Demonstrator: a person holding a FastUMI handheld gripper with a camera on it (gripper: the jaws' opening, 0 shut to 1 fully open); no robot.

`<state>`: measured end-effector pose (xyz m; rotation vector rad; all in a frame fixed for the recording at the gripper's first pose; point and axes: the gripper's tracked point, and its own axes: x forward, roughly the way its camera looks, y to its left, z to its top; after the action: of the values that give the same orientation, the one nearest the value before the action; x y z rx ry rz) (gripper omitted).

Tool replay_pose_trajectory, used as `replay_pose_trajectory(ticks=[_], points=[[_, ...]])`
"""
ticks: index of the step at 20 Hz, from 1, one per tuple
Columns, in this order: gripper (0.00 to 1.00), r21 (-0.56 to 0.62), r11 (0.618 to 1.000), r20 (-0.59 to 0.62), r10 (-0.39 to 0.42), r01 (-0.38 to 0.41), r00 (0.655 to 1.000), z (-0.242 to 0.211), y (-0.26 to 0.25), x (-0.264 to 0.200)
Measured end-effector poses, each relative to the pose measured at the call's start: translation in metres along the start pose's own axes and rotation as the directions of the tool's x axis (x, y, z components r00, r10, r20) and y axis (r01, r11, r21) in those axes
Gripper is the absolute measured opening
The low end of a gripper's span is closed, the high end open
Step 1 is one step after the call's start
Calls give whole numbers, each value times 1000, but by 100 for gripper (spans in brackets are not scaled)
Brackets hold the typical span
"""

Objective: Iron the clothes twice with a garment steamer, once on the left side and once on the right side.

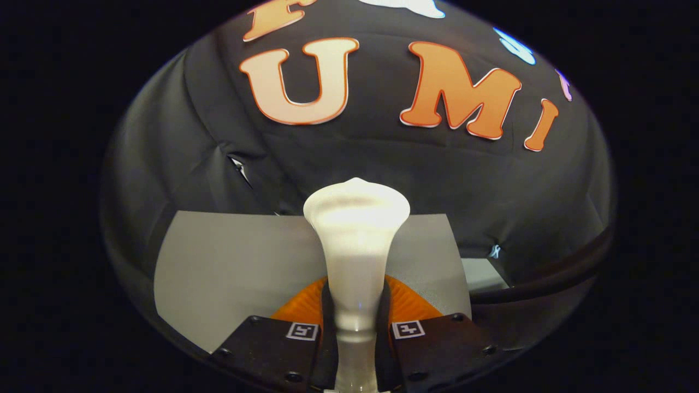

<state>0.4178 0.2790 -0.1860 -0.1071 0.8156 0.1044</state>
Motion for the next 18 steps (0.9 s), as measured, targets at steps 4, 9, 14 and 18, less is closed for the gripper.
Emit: replay_pose_trajectory(ticks=[4,9,14,18], points=[[35,-34,997,109,67,-64,992,-2,7,-49],[34,-47,991,230,134,-127,964,-14,12,-109],[34,-75,986,388,168,-150,906,-22,3,-192],[34,-106,983,503,184,-151,844,-43,-19,-280]])
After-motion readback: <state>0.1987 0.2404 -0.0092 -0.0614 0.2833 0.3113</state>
